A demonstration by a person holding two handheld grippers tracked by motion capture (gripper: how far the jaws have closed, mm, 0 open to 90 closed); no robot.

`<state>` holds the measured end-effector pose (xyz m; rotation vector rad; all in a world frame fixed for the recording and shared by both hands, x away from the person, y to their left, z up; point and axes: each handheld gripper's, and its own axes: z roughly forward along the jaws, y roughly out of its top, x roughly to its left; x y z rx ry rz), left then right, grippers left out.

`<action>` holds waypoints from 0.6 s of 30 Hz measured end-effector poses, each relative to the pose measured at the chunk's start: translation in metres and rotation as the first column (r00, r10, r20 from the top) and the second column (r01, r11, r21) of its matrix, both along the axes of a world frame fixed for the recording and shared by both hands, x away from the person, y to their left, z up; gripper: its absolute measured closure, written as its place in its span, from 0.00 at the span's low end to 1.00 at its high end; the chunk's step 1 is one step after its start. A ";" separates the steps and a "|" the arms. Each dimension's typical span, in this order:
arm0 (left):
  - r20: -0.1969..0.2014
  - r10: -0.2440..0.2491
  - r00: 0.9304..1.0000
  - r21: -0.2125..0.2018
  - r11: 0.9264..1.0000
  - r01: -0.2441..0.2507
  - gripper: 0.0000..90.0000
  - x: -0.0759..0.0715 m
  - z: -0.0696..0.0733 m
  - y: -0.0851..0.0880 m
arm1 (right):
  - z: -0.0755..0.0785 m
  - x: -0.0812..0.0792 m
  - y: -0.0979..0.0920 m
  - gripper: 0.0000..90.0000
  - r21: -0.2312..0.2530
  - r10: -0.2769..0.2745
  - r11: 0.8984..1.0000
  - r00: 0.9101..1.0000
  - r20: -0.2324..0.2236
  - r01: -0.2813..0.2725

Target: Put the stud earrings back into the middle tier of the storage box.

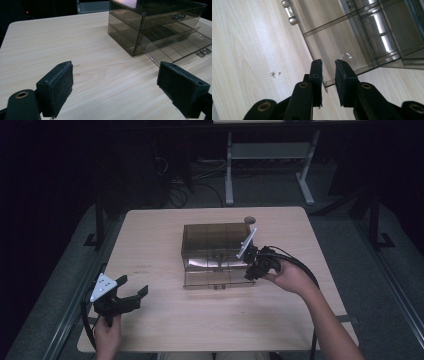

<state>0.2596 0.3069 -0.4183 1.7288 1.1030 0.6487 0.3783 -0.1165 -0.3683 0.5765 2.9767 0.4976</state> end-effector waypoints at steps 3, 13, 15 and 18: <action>-0.001 -0.002 1.000 0.003 1.000 0.002 0.14 0.000 0.000 0.000 | -0.001 -0.003 -0.001 0.83 -0.003 0.005 1.000 1.000 0.002 -0.005; -0.001 -0.002 1.000 0.003 1.000 0.002 0.14 0.000 0.000 0.000 | -0.002 -0.017 -0.003 0.82 0.002 0.021 1.000 1.000 0.000 -0.021; 0.000 -0.001 1.000 0.003 1.000 0.001 0.14 0.000 0.000 0.000 | -0.003 -0.020 -0.003 0.81 0.004 0.026 1.000 1.000 0.001 -0.026; -0.001 0.002 1.000 0.000 1.000 -0.002 0.14 0.000 0.000 0.000 | -0.005 -0.024 -0.003 0.81 0.008 0.033 0.999 0.999 0.002 -0.033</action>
